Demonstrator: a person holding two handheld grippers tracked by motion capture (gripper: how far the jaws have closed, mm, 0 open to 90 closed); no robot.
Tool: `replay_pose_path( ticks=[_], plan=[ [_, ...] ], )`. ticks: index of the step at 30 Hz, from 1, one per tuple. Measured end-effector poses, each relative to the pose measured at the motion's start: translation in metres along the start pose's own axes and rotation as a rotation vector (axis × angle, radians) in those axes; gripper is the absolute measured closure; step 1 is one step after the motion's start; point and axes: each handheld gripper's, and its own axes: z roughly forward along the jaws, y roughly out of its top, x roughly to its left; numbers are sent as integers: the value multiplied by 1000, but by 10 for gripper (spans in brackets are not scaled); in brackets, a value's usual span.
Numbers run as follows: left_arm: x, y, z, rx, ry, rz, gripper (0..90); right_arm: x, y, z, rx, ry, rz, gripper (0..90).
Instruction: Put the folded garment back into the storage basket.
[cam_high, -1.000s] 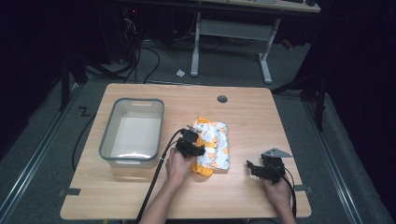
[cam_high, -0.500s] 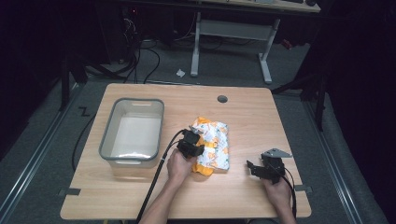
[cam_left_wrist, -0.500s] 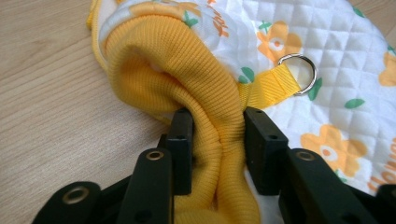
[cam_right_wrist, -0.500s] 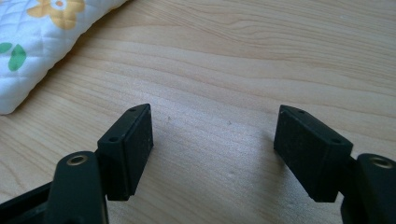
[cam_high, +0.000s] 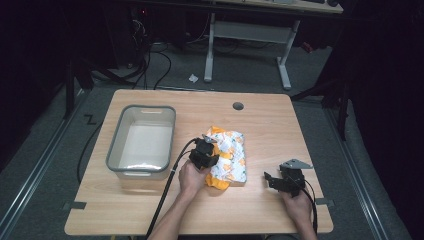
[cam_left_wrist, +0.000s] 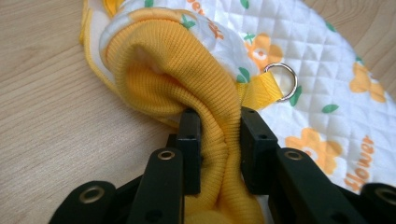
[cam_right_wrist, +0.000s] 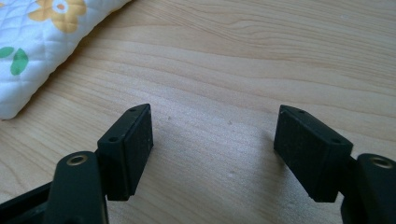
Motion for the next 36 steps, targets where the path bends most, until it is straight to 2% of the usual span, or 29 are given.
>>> replay_pose_path(
  ticks=[3,10,16,21,30,36],
  plan=[
    [-2,1,-5,-18,-19,-5,727,0,0,0,0,0,0,285],
    [-7,2,-15,-42,-26,24,732,0,0,0,1,0,1,285],
    [-11,4,-29,-76,-50,38,736,0,0,0,0,0,0,285],
    [-11,6,-37,-107,-80,25,741,0,0,0,1,0,1,285],
    [-10,7,-51,-138,-102,18,747,0,0,0,2,0,6,285],
    [-10,7,-59,-153,-102,27,750,0,0,0,2,0,6,285]
  ],
)
